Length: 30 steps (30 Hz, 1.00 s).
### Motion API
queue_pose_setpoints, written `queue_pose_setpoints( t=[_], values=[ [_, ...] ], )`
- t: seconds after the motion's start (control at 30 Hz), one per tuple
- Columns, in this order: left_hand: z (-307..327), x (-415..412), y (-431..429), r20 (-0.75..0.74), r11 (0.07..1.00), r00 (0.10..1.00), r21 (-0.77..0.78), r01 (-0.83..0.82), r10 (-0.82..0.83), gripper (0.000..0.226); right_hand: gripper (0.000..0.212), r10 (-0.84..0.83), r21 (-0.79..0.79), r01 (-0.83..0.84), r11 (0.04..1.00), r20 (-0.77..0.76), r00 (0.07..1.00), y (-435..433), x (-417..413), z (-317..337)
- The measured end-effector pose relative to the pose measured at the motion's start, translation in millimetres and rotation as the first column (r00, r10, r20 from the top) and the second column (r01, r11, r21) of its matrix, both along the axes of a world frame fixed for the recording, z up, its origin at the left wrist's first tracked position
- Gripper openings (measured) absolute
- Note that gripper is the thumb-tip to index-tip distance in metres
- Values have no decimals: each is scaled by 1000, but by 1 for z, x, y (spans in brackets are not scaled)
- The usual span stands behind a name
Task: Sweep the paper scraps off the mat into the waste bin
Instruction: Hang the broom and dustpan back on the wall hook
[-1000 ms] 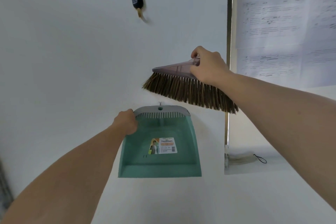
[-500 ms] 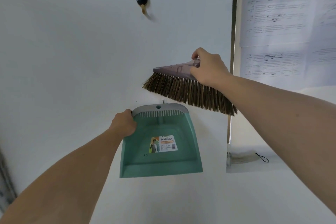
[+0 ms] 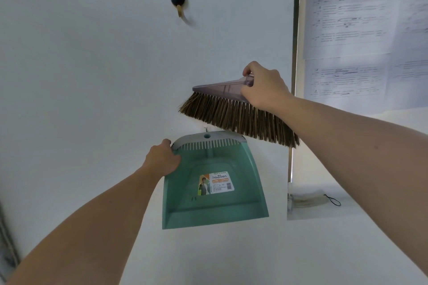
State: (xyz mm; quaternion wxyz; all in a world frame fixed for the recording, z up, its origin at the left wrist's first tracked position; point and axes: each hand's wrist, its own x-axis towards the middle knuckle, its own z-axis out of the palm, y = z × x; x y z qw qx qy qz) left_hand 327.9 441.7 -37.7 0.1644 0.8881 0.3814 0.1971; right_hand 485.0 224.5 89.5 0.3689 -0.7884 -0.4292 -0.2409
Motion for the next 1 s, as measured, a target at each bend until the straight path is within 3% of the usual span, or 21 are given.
queue_pose_setpoints(
  t=[0.3, 0.37, 0.47, 0.57, 0.8, 1.0],
  values=[
    [3, 3, -5, 84, 1000, 996, -17, 16, -14, 59, 38, 37, 3, -37, 999, -9, 999, 2, 4, 0],
    [9, 3, 0, 212, 999, 977, 40, -6, -2, 61, 39, 81, 3, -81, 997, -6, 997, 2, 5, 1],
    [30, 2, 5, 480, 994, 875, 110, 1, -54, 58, 38, 163, -11, -163, 987, -1, 987, 3, 7, 5],
    [55, 3, 7, 574, 976, 798, 203, 77, -182, 60, 37, 232, -25, -232, 972, -1, 973, 12, 8, 9],
    [83, 5, 10, 362, 854, 872, 507, 113, -330, 71, 36, 334, -42, -335, 941, -16, 942, 53, 10, 14],
    [80, 21, 27, 322, 863, 888, 483, 146, -330, 47, 39, 363, -106, -361, 927, -2, 932, 82, 24, 5]
  ],
)
